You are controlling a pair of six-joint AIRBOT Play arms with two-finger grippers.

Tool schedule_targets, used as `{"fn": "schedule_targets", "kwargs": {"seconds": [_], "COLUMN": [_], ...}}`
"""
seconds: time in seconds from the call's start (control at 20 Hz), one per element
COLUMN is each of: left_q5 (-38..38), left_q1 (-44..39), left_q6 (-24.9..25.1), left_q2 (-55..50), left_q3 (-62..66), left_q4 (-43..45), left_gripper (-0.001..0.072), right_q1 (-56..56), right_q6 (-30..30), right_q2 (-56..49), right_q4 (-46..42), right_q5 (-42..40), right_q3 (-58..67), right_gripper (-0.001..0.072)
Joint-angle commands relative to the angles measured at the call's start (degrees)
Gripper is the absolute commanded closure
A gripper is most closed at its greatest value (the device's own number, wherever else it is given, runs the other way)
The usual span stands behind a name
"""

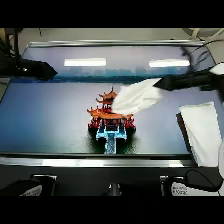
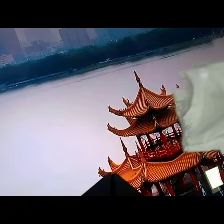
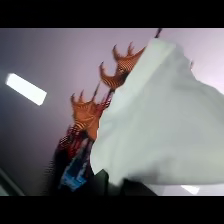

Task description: Fold the shirts.

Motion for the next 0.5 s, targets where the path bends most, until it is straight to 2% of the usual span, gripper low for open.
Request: {"fn": "schedule_targets", "kwargs": {"seconds": [0.0,0.1,0.25,0.45], "left_q5": [0.3,0.1,0.0,0.0], "left_q1": [0.0,0.0,0.0,0.0], "left_q6": [0.0,2.3,2.4,2.9], "left_q2": [0.0,0.0,0.0,0.0], "left_q3": [0.0,0.0,0.0,0.0], "left_q4": [0.0,0.0,0.0,0.0], "left_gripper": [0.0682,0.0682,0.0682,0.0682], "right_q1": [-13.0,-21.2,-32.8,-42.9], "right_q6": [2.7,2.5,2.5,1.5], "right_q2": [6.3,7.3,7.3,7.9], "right_q4": [-8.8,-9.2,-9.2,-9.6], "right_q5": [8.3,10.5,16.8,26.5], "right_q3": [8.1,10.7,14.7,17.0], "right_gripper": [0.0686,0.0686,0.0686,0.0686]}}
